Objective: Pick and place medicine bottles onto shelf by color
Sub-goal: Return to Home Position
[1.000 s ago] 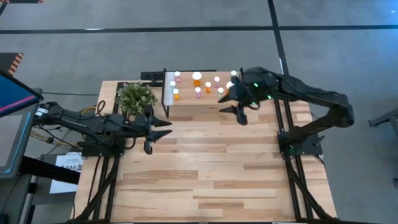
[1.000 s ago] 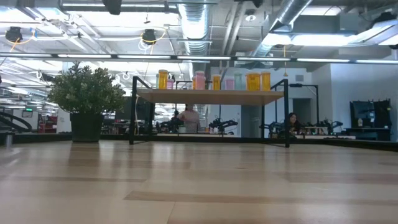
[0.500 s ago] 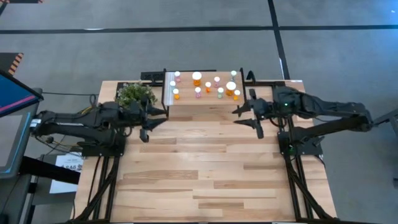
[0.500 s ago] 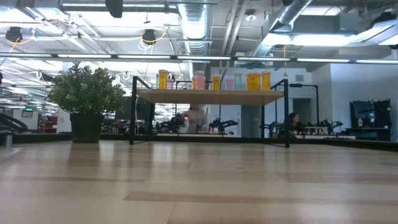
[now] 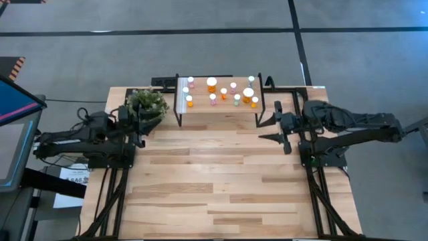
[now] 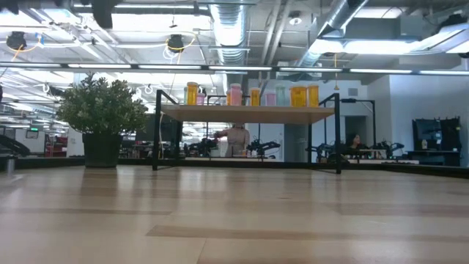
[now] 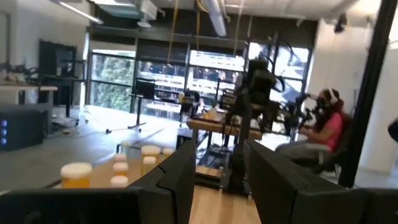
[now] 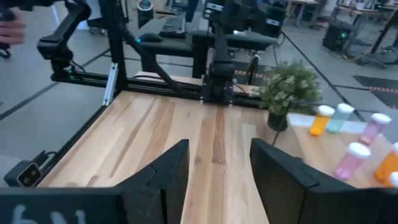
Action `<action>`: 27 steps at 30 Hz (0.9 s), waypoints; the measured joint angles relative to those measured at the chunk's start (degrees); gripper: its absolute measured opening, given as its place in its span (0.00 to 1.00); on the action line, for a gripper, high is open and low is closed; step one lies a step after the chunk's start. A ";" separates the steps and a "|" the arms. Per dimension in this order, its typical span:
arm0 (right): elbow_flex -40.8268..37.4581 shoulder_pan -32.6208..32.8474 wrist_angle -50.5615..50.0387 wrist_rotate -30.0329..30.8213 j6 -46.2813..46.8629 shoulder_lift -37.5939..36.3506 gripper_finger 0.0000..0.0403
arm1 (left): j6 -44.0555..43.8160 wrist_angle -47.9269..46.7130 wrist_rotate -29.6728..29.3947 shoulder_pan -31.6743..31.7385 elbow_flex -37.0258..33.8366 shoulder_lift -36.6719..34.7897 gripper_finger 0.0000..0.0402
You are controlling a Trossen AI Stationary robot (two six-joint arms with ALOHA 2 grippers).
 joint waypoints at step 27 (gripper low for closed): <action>-26.63 0.88 8.36 2.75 4.54 -34.84 0.47 | -2.47 3.29 -2.63 0.01 -6.35 -5.49 0.31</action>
